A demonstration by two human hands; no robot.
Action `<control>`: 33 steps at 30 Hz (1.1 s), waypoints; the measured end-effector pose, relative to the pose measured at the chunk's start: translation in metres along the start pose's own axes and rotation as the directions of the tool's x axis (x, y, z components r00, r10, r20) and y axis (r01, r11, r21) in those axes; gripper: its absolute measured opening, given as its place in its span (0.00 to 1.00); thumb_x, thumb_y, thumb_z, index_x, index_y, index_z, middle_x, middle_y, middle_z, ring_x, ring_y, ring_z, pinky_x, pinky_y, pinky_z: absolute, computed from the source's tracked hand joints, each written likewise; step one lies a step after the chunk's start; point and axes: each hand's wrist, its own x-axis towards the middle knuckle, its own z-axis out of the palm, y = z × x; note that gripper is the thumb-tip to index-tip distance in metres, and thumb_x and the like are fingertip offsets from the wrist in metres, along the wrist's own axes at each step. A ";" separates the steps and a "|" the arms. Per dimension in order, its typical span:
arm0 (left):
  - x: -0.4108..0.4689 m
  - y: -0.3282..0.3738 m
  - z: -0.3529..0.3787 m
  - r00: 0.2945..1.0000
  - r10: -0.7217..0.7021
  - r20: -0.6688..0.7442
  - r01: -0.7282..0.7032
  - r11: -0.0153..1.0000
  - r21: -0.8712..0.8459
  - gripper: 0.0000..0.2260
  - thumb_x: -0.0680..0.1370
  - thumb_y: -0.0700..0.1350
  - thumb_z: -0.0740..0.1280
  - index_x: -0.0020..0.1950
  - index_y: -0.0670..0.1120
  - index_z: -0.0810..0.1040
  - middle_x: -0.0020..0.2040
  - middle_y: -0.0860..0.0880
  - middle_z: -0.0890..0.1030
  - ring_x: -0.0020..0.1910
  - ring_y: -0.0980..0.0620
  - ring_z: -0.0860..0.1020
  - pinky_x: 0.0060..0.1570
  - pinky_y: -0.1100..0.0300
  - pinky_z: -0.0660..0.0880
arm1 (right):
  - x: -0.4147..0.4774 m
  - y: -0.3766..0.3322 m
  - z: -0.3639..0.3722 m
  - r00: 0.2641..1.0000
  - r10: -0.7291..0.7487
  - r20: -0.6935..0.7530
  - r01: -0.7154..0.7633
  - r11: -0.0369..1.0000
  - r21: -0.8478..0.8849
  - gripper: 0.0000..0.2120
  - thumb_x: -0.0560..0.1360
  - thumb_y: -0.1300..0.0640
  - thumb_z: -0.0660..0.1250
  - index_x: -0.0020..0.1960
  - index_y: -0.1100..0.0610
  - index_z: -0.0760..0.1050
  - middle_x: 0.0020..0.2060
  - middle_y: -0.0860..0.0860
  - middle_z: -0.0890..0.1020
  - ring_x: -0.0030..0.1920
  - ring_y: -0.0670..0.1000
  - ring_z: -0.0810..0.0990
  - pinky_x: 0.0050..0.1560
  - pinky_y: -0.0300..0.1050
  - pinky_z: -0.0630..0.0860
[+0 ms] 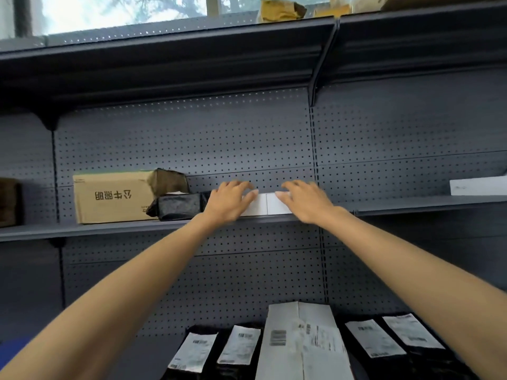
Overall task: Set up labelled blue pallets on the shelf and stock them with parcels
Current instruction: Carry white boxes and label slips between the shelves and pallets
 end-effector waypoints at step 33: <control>-0.203 0.073 0.024 0.833 -0.535 0.144 0.443 0.486 -0.753 0.33 0.76 0.60 0.67 0.75 0.53 0.55 0.64 0.52 0.77 0.60 0.47 0.77 0.58 0.50 0.73 | -0.186 -0.012 0.036 0.918 0.320 0.236 -0.345 0.347 0.872 0.26 0.78 0.43 0.64 0.71 0.51 0.60 0.60 0.49 0.77 0.58 0.52 0.78 0.63 0.54 0.73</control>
